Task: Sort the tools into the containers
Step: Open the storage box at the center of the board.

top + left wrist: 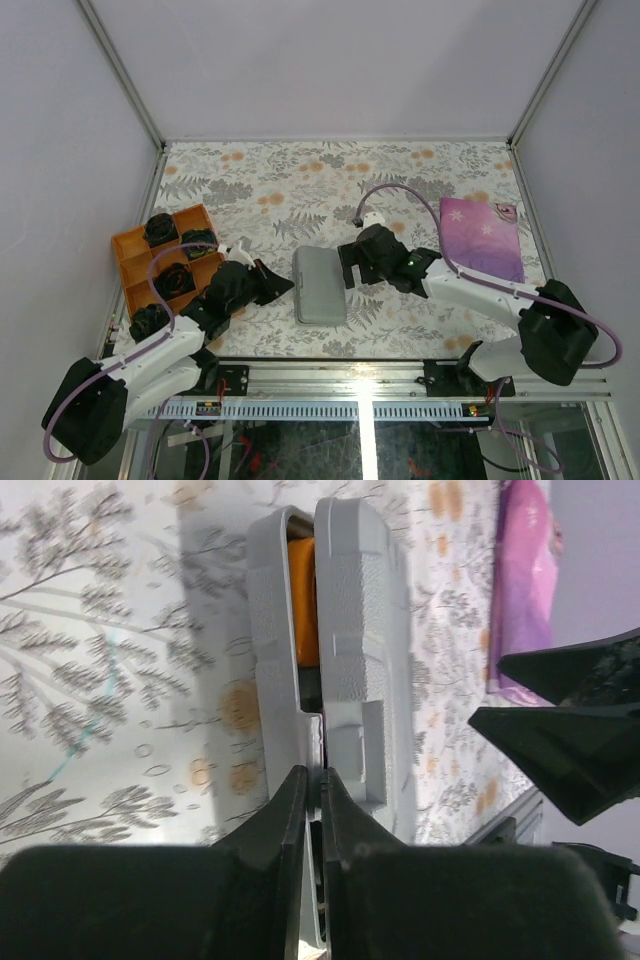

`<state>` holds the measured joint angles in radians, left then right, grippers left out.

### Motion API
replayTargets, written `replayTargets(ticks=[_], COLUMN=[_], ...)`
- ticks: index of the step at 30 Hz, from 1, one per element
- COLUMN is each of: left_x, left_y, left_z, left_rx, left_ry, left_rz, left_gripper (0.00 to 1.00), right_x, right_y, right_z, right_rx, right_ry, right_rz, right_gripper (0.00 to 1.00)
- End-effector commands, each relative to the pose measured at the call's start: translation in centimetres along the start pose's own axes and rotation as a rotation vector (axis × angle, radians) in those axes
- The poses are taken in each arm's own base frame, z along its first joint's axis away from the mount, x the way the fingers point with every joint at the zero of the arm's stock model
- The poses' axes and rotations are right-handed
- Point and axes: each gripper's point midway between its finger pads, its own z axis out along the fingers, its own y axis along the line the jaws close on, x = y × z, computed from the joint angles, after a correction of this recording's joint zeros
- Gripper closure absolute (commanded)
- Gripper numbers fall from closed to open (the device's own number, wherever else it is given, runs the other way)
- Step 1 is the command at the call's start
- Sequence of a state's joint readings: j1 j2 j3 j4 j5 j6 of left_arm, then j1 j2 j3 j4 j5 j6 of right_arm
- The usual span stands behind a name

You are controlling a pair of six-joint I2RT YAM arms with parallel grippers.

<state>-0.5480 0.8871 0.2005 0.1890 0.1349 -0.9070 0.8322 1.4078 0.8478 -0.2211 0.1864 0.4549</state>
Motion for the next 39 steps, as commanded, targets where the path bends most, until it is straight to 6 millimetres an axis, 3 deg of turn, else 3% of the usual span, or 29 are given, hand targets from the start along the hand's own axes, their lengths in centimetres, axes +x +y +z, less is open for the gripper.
replayTargets(ticks=[1, 9, 24, 32, 39], left_x=[-2.7, -3.5, -3.5, -3.8, -3.5], left_y=[-5.7, -9.2, -10.1, -11.7, -9.5], left_z=[-0.8, -1.6, -2.0, -2.4, -2.0], left_rx=[0.157, 0.221, 0.237, 0.274, 0.186], left_ry=[-0.037, -0.029, -0.024, -0.020, -0.030], left_rz=[0.052, 0.081, 0.095, 0.109, 0.104], left_gripper=[1.00, 1.00, 1.00, 1.00, 1.00], right_x=[-1.9, -2.7, 0.0, 1.2, 2.1], right_y=[-0.2, -1.3, -1.7, -1.8, -2.0], right_z=[-1.8, -3.1, -1.3, -0.7, -0.3], right_rx=[-0.002, 0.026, 0.002, -0.022, -0.035], right_ry=[-0.102, -0.167, -0.074, -0.041, -0.016], right_rz=[0.054, 0.164, 0.289, 0.334, 0.354], right_gripper=[0.01, 0.01, 0.01, 0.02, 0.01])
